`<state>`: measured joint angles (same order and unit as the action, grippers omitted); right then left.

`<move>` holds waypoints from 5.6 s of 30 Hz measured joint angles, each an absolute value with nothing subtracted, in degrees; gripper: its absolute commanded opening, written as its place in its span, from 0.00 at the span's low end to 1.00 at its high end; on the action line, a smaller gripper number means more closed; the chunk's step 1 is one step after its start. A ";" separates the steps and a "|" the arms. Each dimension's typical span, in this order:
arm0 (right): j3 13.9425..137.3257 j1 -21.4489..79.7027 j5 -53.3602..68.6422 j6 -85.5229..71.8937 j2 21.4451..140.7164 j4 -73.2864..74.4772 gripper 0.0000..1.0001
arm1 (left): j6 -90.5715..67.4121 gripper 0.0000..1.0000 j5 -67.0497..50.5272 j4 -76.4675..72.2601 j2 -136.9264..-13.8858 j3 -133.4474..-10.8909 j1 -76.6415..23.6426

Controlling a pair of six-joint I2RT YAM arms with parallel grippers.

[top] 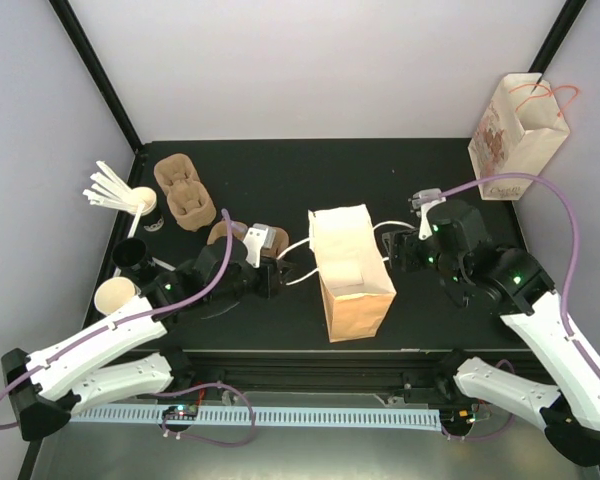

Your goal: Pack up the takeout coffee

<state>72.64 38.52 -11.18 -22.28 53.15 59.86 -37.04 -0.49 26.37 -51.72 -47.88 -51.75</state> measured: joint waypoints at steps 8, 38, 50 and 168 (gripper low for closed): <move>78.13 38.52 -8.60 -19.38 54.50 63.20 0.89 | -36.62 0.43 -0.75 27.07 -52.62 -48.97 -51.75; 89.06 38.92 -1.43 -18.33 68.73 77.43 0.51 | -37.17 0.43 -4.43 26.50 -52.77 -51.31 -51.75; 85.32 39.05 -3.68 -19.53 74.22 74.46 0.25 | -37.17 0.43 -4.56 26.50 -53.04 -51.31 -51.75; 71.92 55.33 19.46 -38.61 80.99 20.97 0.37 | -27.24 0.40 -29.36 28.49 -64.03 -42.63 -13.54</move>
